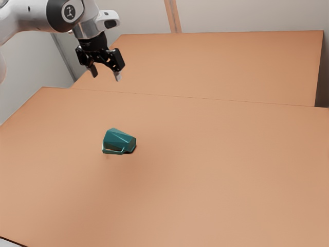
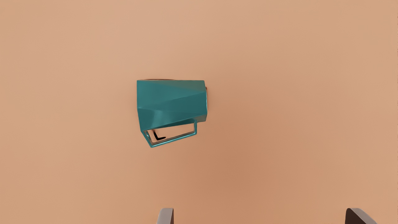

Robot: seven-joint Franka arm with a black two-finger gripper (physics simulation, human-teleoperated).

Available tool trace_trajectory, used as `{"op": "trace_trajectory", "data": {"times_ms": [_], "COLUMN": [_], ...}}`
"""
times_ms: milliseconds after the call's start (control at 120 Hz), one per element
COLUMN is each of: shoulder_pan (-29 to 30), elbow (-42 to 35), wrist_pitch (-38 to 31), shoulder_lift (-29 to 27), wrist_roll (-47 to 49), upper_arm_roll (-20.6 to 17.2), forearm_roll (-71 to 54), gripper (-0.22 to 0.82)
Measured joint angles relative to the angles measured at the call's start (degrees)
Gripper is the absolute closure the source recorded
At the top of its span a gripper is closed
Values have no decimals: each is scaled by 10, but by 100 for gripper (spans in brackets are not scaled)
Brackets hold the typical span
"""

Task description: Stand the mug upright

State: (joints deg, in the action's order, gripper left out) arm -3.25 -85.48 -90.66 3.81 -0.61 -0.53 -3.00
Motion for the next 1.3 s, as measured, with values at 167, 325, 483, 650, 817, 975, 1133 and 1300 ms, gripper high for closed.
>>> {"op": "trace_trajectory", "data": {"times_ms": [167, 325, 483, 650, 817, 975, 1133, 1300], "shoulder_pan": [0, 8, 35, 71, 138, 246, 268, 273], "elbow": [0, -15, -104, -166, -175, -173, -172, -174], "wrist_pitch": [1, 5, -13, -39, -33, -31, -34, -38], "shoulder_lift": [-4, -9, -35, -34, 21, 71, 94, 110], "wrist_roll": [4, 5, 6, -10, -59, -143, -231, -307], "upper_arm_roll": [3, 3, 3, 2, 2, 3, 3, 3], "forearm_roll": [0, 11, 61, 148, 220, 277, 317, 353], "gripper": [0, 0, 0, 0, 0, 0, 0, 0]}}
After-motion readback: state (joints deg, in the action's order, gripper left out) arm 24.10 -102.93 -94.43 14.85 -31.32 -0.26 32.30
